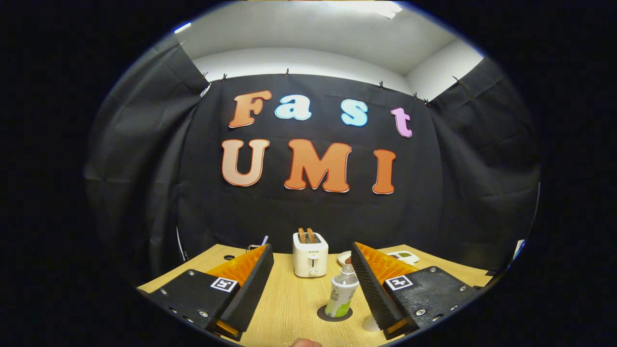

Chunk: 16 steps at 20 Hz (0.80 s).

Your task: Take the bottle from table, then pour the juice into the cup, finally place the bottle on the coaster

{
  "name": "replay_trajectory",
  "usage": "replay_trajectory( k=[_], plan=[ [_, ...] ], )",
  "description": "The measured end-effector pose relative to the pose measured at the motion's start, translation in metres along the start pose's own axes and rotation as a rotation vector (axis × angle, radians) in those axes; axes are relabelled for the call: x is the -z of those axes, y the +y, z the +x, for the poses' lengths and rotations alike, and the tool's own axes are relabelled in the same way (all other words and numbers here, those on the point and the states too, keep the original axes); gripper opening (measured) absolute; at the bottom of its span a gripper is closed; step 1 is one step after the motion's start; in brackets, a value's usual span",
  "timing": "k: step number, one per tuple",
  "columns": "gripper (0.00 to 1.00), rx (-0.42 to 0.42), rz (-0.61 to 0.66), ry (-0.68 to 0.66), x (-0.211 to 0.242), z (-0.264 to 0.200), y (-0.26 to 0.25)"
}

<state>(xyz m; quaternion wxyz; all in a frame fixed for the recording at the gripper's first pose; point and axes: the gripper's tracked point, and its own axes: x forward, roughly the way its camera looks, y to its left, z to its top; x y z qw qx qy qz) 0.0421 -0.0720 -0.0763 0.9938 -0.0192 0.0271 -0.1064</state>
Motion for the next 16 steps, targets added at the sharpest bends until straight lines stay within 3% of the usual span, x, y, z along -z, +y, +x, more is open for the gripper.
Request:
replay_trajectory(
  k=[5,10,16],
  plan=[
    [0.96,-0.135,0.054,-0.032,-0.040,-0.023,0.039],
    [0.96,-0.194,0.045,-0.110,-0.070,-0.040,0.056],
    [0.96,-0.218,0.045,-0.131,-0.069,-0.052,0.066]
  ],
)
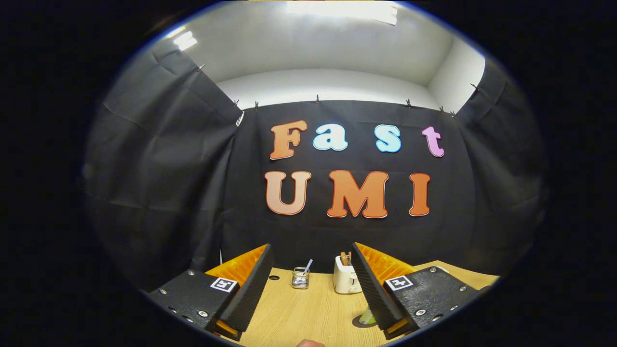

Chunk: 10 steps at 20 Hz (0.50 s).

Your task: Take the bottle from table, then pour the juice into the cup, finally place the bottle on the coaster

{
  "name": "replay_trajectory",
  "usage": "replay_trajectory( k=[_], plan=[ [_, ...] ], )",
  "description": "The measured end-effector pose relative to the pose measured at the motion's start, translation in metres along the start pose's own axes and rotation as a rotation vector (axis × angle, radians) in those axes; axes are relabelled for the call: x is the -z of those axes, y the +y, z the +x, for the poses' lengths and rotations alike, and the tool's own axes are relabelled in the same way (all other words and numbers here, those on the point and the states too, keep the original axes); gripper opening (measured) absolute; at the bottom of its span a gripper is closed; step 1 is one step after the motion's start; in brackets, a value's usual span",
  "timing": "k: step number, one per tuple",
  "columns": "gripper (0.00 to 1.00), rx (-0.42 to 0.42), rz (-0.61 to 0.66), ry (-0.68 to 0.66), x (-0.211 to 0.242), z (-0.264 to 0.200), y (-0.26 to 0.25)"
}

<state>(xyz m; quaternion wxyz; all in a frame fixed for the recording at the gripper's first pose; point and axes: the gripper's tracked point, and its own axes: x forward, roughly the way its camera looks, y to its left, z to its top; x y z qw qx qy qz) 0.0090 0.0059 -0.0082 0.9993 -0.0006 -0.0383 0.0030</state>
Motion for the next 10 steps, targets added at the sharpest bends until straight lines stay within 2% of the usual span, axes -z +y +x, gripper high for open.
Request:
replay_trajectory(
  k=[10],
  plan=[
    [0.96,0.006,0.001,-0.067,-0.021,-0.005,-0.004]
  ],
)
